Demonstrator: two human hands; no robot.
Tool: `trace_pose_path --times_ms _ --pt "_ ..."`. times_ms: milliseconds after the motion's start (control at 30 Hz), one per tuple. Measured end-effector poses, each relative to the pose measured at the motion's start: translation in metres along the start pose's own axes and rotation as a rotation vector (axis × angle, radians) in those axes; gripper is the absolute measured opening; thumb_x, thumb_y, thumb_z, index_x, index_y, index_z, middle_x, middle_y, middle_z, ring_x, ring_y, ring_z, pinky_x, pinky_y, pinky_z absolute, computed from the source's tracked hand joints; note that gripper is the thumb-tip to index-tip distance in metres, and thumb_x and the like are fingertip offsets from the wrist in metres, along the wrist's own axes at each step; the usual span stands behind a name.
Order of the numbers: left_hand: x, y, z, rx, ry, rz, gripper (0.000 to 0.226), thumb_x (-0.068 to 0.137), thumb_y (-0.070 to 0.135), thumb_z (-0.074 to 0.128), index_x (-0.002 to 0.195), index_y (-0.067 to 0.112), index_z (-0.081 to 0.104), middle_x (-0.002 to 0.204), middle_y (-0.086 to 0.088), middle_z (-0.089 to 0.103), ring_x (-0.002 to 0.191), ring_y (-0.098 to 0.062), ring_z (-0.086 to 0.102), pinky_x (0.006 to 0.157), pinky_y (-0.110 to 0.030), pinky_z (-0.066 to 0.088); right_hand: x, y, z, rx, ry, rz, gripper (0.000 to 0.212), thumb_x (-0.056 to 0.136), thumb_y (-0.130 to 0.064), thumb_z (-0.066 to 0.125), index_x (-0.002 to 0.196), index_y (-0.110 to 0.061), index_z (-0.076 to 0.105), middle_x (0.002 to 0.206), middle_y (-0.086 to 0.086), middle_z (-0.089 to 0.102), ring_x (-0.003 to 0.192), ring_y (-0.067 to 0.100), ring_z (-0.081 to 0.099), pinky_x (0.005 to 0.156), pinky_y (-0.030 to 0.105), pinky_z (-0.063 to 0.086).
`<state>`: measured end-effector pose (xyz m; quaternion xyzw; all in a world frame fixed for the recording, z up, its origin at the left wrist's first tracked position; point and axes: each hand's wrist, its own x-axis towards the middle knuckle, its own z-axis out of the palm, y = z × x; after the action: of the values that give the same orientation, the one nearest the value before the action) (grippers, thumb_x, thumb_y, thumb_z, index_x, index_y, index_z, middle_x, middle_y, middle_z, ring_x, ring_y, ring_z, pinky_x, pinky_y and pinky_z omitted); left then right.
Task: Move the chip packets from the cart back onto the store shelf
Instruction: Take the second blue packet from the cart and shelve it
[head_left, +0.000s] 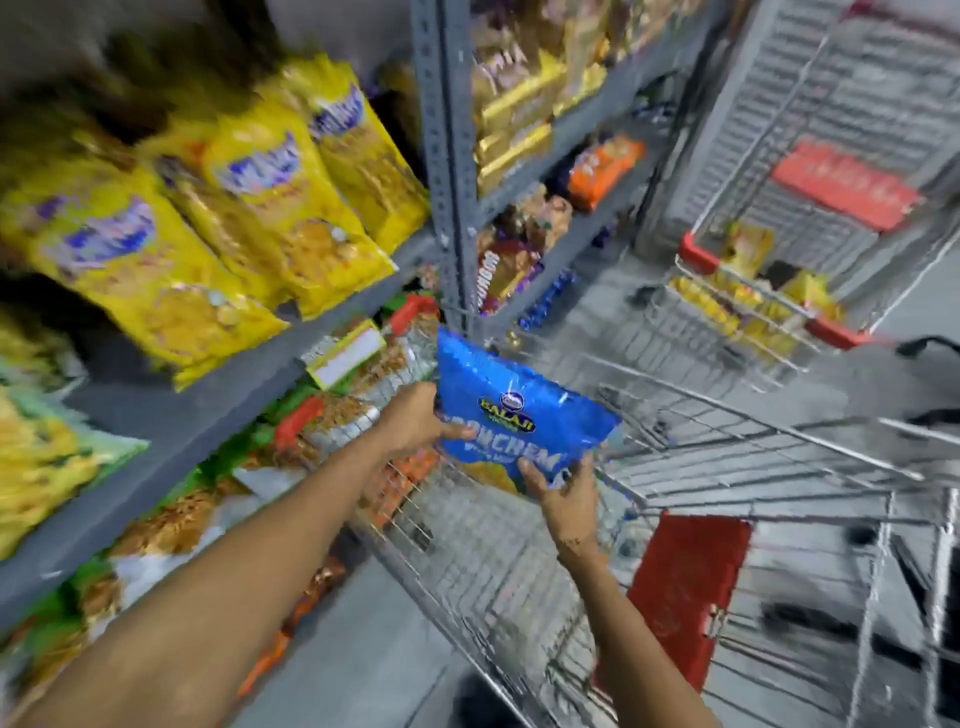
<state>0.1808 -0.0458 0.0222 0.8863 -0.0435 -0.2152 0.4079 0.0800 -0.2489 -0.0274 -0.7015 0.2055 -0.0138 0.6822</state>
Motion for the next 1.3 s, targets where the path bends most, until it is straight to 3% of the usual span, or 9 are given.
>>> trace_pose_path --times_ms 167,333,533,667,800,1000,1100,1233,1300 --pt "-0.074 0.043 -0.095 -0.218 0.264 0.177 0.049 0.056 0.041 0.086 0.098 0.023 0.068 0.093 0.02 0.073 0.086 0.003 0.066 0.08 -0.022 0.055 -0.01 -0.13 0.028 -0.021 -0.119 -0.327 0.034 0.068 -0.02 0.079 0.096 -0.025 0.06 0.09 -0.009 0.068 0.078 -0.001 0.062 0.078 0.025 0.052" --pt "-0.161 0.109 -0.171 -0.416 0.418 0.4 0.069 0.055 0.041 0.08 0.114 0.03 0.045 0.122 0.006 0.061 0.111 -0.008 0.059 0.094 -0.026 0.05 -0.041 -0.257 0.065 0.081 -0.185 -0.601 0.031 0.069 -0.041 0.075 0.097 -0.03 0.067 0.097 0.0 0.073 0.088 0.017 0.067 0.083 0.04 0.056" --pt "-0.232 0.161 -0.246 -0.377 0.675 0.557 0.093 0.054 0.047 0.086 0.124 0.019 0.03 0.135 -0.002 0.053 0.123 -0.016 0.054 0.106 -0.047 0.044 -0.079 -0.384 0.107 0.238 -0.3 -0.808 0.004 0.084 -0.022 0.068 0.081 -0.025 0.068 0.073 -0.022 0.073 0.07 -0.005 0.062 0.066 0.016 0.053" --pt "-0.267 0.198 -0.289 -0.434 0.836 0.609 0.094 0.06 0.02 0.087 0.134 0.01 0.029 0.131 -0.007 0.056 0.113 -0.017 0.061 0.095 -0.035 0.054 -0.1 -0.452 0.131 0.31 -0.376 -0.895 0.001 0.083 -0.022 0.068 0.084 -0.021 0.069 0.069 -0.02 0.073 0.068 -0.004 0.062 0.061 0.014 0.052" --pt "-0.299 0.226 -0.329 -0.443 0.919 0.624 0.073 0.064 0.019 0.085 0.123 0.023 0.043 0.124 0.001 0.059 0.109 -0.013 0.062 0.082 -0.02 0.057 -0.111 -0.506 0.15 0.297 -0.487 -0.93 0.022 0.079 -0.038 0.071 0.09 -0.018 0.072 0.089 -0.002 0.077 0.086 0.015 0.071 0.076 0.032 0.057" --pt "-0.29 0.239 -0.378 -0.484 1.018 0.525 0.068 0.068 0.018 0.084 0.126 0.016 0.049 0.127 -0.003 0.06 0.108 -0.021 0.063 0.097 -0.042 0.052 -0.08 -0.553 0.202 0.197 -0.54 -0.895 0.067 0.067 -0.06 0.072 0.102 -0.003 0.066 0.098 0.018 0.072 0.085 0.02 0.067 0.081 0.046 0.056" --pt "-0.27 0.239 -0.39 -0.499 0.996 0.493 0.06 0.074 0.018 0.079 0.125 0.017 0.046 0.131 -0.003 0.057 0.103 -0.018 0.062 0.094 -0.034 0.051 -0.05 -0.557 0.233 0.207 -0.545 -0.833 0.096 0.053 -0.076 0.07 0.125 -0.013 0.055 0.126 0.008 0.063 0.114 0.023 0.06 0.099 0.048 0.048" --pt "-0.24 0.234 -0.401 -0.525 1.018 0.478 0.048 0.084 0.024 0.069 0.125 0.019 0.043 0.117 0.004 0.062 0.085 -0.005 0.062 0.067 -0.014 0.053 -0.038 -0.555 0.256 0.189 -0.534 -0.801 0.082 0.08 -0.055 0.062 0.141 -0.008 0.035 0.146 0.008 0.042 0.132 0.023 0.041 0.105 0.035 0.037" --pt "-0.226 0.228 -0.405 -0.497 1.057 0.45 0.055 0.084 0.031 0.069 0.13 0.019 0.04 0.118 0.007 0.06 0.098 -0.011 0.063 0.079 -0.022 0.056 -0.026 -0.553 0.267 0.182 -0.506 -0.81 0.076 0.084 -0.05 0.059 0.141 -0.006 0.034 0.146 0.011 0.042 0.132 0.025 0.041 0.104 0.036 0.036"
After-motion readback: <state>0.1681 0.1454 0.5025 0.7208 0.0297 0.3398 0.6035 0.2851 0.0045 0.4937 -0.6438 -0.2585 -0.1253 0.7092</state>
